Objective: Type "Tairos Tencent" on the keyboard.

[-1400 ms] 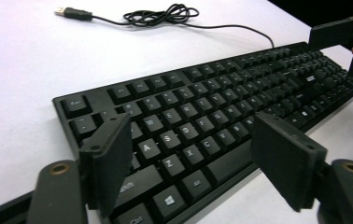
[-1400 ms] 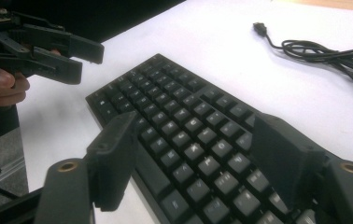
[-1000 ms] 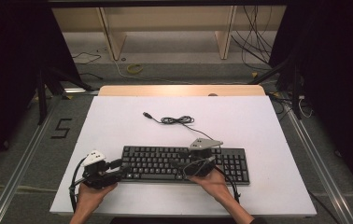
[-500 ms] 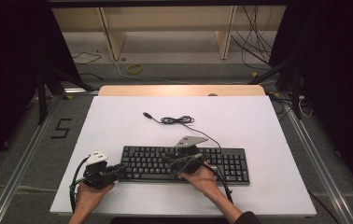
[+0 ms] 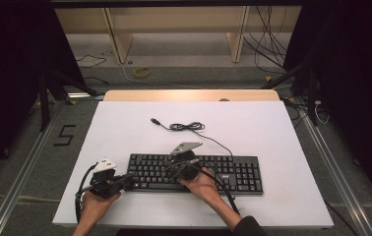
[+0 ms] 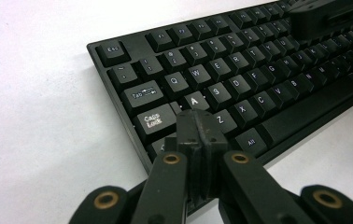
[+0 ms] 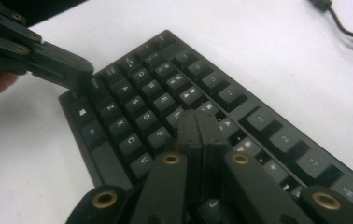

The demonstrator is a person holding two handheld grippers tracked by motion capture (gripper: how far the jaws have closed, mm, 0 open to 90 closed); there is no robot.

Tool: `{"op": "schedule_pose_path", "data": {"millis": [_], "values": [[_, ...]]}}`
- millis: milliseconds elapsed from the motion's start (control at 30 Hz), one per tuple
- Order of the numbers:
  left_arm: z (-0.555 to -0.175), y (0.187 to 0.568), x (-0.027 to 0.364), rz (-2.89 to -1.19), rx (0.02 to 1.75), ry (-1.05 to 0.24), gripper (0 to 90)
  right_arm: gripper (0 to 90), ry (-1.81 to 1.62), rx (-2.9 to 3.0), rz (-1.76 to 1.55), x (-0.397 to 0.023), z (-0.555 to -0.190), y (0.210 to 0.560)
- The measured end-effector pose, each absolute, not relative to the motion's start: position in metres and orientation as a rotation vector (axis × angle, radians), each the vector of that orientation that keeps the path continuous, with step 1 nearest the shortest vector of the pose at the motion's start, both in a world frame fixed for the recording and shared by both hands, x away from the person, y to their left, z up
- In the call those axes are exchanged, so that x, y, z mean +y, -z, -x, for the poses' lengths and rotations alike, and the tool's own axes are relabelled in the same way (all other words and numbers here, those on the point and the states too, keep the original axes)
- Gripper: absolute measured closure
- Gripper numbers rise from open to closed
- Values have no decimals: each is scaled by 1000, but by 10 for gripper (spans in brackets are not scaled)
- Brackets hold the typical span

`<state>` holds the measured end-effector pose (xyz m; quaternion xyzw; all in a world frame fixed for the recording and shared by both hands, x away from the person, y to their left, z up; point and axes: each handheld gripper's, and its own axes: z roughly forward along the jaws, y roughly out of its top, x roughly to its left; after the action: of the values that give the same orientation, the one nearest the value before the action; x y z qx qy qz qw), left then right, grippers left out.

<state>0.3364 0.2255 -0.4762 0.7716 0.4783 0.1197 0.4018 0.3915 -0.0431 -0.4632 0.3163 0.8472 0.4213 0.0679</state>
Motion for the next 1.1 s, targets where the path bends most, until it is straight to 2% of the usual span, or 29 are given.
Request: {"op": "schedule_pose_path", "data": {"millis": [300,1100], "values": [[-338,477,225,-1958,1210,-297,891,900,-1200,2575,-968,-27,-398,472],[-342,481,224,-1968,1227,-273,891,900,-1161,2575,-986,-21,-404,476]]}}
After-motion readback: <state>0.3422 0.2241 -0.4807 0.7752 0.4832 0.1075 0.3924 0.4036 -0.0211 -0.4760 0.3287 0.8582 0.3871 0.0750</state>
